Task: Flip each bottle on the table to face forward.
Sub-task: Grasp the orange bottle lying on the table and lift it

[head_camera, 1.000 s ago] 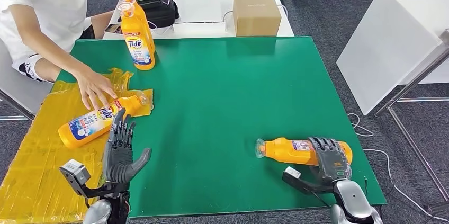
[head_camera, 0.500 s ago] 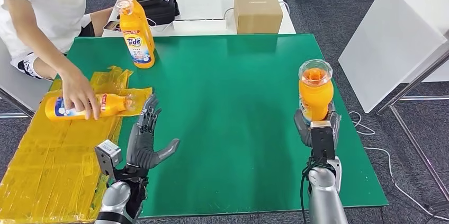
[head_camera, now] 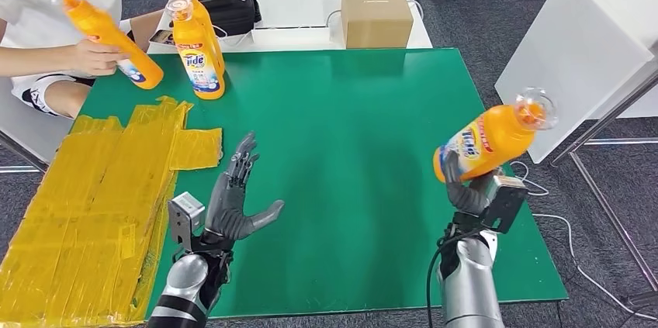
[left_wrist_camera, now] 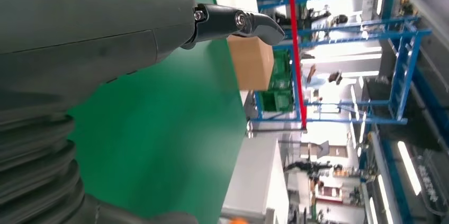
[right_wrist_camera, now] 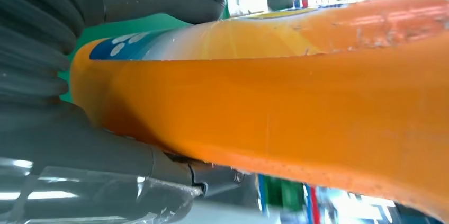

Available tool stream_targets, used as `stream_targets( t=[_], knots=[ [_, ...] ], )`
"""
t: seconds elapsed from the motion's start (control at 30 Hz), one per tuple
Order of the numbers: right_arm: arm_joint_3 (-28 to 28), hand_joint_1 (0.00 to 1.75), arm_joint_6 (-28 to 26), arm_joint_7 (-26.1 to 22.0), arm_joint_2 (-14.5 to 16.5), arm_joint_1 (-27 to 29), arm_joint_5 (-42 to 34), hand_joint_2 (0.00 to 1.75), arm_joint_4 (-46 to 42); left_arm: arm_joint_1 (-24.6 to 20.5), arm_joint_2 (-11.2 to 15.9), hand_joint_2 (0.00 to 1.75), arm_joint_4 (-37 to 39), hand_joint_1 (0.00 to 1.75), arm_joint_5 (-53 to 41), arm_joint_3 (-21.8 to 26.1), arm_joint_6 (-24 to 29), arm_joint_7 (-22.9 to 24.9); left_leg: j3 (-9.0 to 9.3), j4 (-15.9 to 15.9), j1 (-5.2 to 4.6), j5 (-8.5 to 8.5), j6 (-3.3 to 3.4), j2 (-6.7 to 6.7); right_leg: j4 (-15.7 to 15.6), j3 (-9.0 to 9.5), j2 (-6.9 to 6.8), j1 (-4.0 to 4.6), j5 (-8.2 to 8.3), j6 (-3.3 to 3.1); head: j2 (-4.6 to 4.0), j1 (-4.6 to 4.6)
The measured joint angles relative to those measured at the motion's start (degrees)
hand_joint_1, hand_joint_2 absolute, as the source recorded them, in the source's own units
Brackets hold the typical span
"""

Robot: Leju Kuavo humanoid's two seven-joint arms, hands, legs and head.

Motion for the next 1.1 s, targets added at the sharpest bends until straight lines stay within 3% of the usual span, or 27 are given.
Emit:
stream_targets(
  t=[0.1,0.17,0.3,0.43,0.57,0.83,1.07,1.1],
  knots=[
    [3.31,1.75,-2.71,-1.85,2.56,-3.52,4.20,1.75,7.22,-2.58,-0.27,1.75,2.31,0.00,-0.17,-2.05,-0.02,0.20,0.03,0.01,0.02,0.02,-0.02,0.03,0.06,-0.02,0.04,0.02,0.02,0.01,0.00,-0.01],
    [8.77,1.75,-6.89,-2.38,4.18,-5.92,3.06,1.75,12.41,-4.19,-0.54,1.75,3.57,0.00,0.20,-3.16,-0.06,0.30,0.02,0.01,0.04,0.05,-0.05,-0.02,0.12,-0.05,0.02,0.04,0.01,0.01,0.00,-0.01],
    [26.83,1.75,-14.67,-0.44,6.13,-9.38,-4.21,1.75,19.58,-6.57,-0.68,1.75,4.91,0.00,1.89,-4.15,0.11,0.53,-0.06,0.00,0.10,0.06,-0.07,-0.02,0.19,-0.15,0.02,0.08,0.00,0.00,0.00,-0.01],
    [45.30,1.75,-18.37,1.54,6.66,-11.12,-7.52,1.75,22.59,-7.72,-0.34,1.75,5.05,0.00,3.78,-4.04,-0.06,0.51,-0.17,0.00,0.10,0.06,-0.08,-0.08,0.20,-0.27,-0.01,0.08,-0.03,-0.02,0.00,-0.01],
    [57.67,1.75,-20.25,3.17,6.28,-12.30,-9.12,1.75,23.73,-8.04,0.39,1.75,5.04,0.00,4.20,-2.73,-0.32,0.50,-0.25,0.00,0.08,0.06,-0.07,-0.08,0.19,-0.34,-0.02,0.05,-0.04,-0.03,0.00,0.02],
    [65.76,1.75,-21.04,3.95,5.51,-14.56,-9.58,1.75,25.39,-7.80,1.06,1.75,5.05,0.00,4.18,-0.92,-0.35,0.36,-0.25,0.03,-0.01,0.06,-0.06,-0.07,0.17,-0.34,-0.01,-0.03,-0.03,-0.02,0.00,0.02],
    [73.27,1.75,-24.59,7.50,5.09,-16.06,-3.20,1.75,25.59,-7.02,1.84,1.75,5.10,0.00,4.68,0.48,1.08,0.00,-0.30,0.02,0.05,0.06,-0.07,-0.03,0.18,-0.42,0.02,0.04,-0.03,-0.02,0.00,0.00],
    [74.53,1.75,-25.23,8.28,4.97,-16.23,-1.29,1.75,25.53,-6.63,1.99,1.75,5.10,0.18,4.75,0.86,1.82,-0.04,-0.29,0.02,0.05,0.06,-0.07,0.00,0.18,-0.42,0.05,0.04,-0.03,-0.02,0.00,0.01]
  ],
)
